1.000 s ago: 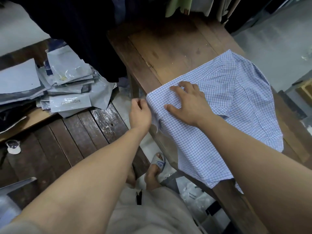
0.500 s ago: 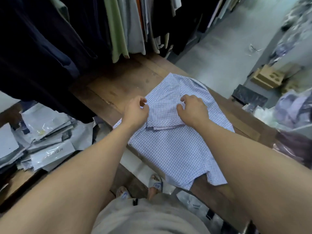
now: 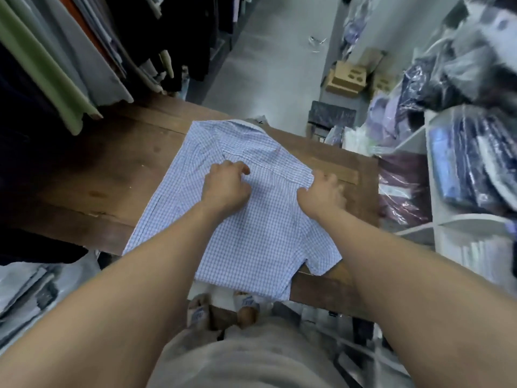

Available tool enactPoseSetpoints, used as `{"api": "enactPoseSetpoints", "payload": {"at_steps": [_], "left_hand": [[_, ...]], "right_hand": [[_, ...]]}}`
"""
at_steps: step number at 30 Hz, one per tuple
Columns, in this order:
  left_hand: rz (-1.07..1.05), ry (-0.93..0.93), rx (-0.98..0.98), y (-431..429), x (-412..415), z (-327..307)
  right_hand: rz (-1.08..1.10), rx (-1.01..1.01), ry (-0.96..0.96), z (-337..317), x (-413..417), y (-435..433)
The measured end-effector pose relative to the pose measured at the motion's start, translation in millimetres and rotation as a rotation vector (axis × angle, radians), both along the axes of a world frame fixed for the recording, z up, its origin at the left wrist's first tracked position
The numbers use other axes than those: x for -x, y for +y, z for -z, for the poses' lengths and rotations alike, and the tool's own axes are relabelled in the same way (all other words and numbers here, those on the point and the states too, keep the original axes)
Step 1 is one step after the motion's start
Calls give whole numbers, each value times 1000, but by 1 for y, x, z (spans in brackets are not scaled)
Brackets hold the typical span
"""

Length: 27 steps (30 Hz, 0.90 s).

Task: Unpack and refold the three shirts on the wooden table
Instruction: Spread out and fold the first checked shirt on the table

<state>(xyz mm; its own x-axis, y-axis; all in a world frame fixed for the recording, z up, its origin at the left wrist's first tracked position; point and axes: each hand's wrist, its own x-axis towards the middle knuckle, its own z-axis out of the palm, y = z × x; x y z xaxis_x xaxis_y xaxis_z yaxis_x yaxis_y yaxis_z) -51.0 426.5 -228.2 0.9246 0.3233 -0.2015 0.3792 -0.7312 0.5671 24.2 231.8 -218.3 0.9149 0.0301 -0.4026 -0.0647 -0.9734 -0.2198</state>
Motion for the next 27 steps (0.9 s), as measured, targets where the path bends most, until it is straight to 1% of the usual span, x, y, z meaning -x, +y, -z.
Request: {"api": "enactPoseSetpoints", "payload": {"at_steps": [2,5,8,12,14,16,19,21,23,25,27], "left_hand": [[104,77,-85,-11,-6,-4],[208,167,-106,-27,-11,-9],[322,276,-89,-44,-12,-9],[417,450,-107,-55,-14,0],[450,495,-142,-58,-15,4],[451,512,-145,-62,-18,5],[447,548,-120,-63,-30,11],[431,546,-93,-62,-36,9],[365,498,-2,-61,-37,4],[274,434,202,-55,-41,-2],[102,351,477,-46,-42,-9]], "right_hand": [[143,18,58,4,10,-17],[278,45,127,8,24,-36],[303,92,129,10,33,-45],[306,173,71,1,40,-50],[265,218,30,-5,42,-53],[264,195,24,-14,41,-57],[345,-9,118,-30,36,-57],[446,-269,248,-44,33,-47],[530,-556,391,-56,30,-31],[531,-760,482,-69,25,-10],[478,-868,535,-79,21,13]]}}
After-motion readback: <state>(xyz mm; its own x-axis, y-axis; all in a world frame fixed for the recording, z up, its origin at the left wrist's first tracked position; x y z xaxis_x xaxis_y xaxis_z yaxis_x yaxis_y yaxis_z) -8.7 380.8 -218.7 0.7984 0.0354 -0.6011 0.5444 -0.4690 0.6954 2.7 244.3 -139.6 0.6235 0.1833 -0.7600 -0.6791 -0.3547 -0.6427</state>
